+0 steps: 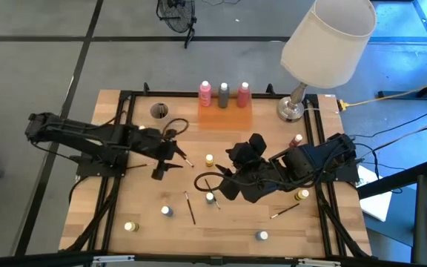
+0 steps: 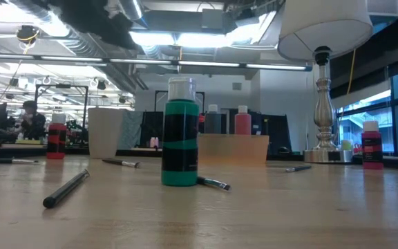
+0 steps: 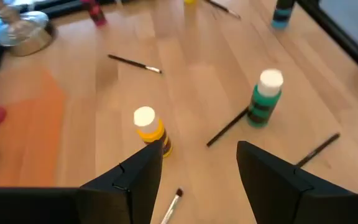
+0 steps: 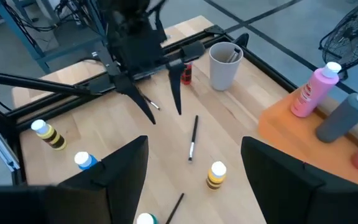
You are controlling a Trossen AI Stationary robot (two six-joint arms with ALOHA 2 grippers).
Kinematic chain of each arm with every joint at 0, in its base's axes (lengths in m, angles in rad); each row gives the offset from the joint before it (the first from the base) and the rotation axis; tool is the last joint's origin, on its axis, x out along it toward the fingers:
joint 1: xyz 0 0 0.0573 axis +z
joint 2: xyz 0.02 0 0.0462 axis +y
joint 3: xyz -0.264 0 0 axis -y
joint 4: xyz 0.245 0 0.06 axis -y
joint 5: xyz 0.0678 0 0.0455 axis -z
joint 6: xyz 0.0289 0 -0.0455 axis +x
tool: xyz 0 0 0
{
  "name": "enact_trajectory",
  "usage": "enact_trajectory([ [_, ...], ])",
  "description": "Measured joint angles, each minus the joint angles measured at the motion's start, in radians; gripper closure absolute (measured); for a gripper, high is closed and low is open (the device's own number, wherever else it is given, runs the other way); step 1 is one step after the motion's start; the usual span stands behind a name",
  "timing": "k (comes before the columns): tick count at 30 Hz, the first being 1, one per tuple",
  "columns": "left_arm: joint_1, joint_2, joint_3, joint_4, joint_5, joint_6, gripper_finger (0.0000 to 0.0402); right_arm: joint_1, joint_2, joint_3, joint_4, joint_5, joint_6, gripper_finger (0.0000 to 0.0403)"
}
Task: Pick & Place Paint Supplies
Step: Put the silver paint brush into the white cup
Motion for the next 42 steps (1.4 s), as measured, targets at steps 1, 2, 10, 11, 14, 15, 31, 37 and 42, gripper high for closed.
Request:
enact_trajectory([
  [1,0.017,0.021,0.009,-0.01,0.031,0.034,0.0199,0.0,0.0,0.0,-0.001,0.0,0.0,0.0141],
  [2,0.033,0.038,0.013,-0.023,0.064,0.068,0.0199,0.001,0.0,0.0,0.0,0.0,0.002,0.0141],
  [10,0.116,0.2,0.014,-0.038,0.173,0.273,0.0199,0.015,0.0,0.0,0.007,-0.001,0.022,0.0141],
  [11,0.122,0.221,0.014,-0.032,0.174,0.289,0.0199,0.017,0.0,0.0,0.009,-0.001,0.023,0.0141],
  [14,0.138,0.278,0.014,-0.029,0.174,0.335,0.0199,0.021,0.0,0.0,0.008,-0.001,0.045,0.0141],
  [15,0.141,0.298,0.014,-0.021,0.174,0.35,0.0199,0.022,0.0,0.0,0.008,-0.002,0.048,0.0141],
  [31,0.141,0.52,0.014,0.073,0.037,0.403,0.0199,0.027,0.0,0.0,0.008,-0.01,0.068,0.0141],
  [37,0.111,0.534,0.014,0.076,0.031,0.402,0.0199,0.027,0.0,0.0,0.008,-0.01,0.068,0.0141],
  [42,0.088,0.537,0.014,0.085,0.022,0.404,0.0199,0.027,0.0,0.0,0.008,-0.01,0.068,0.0141],
])
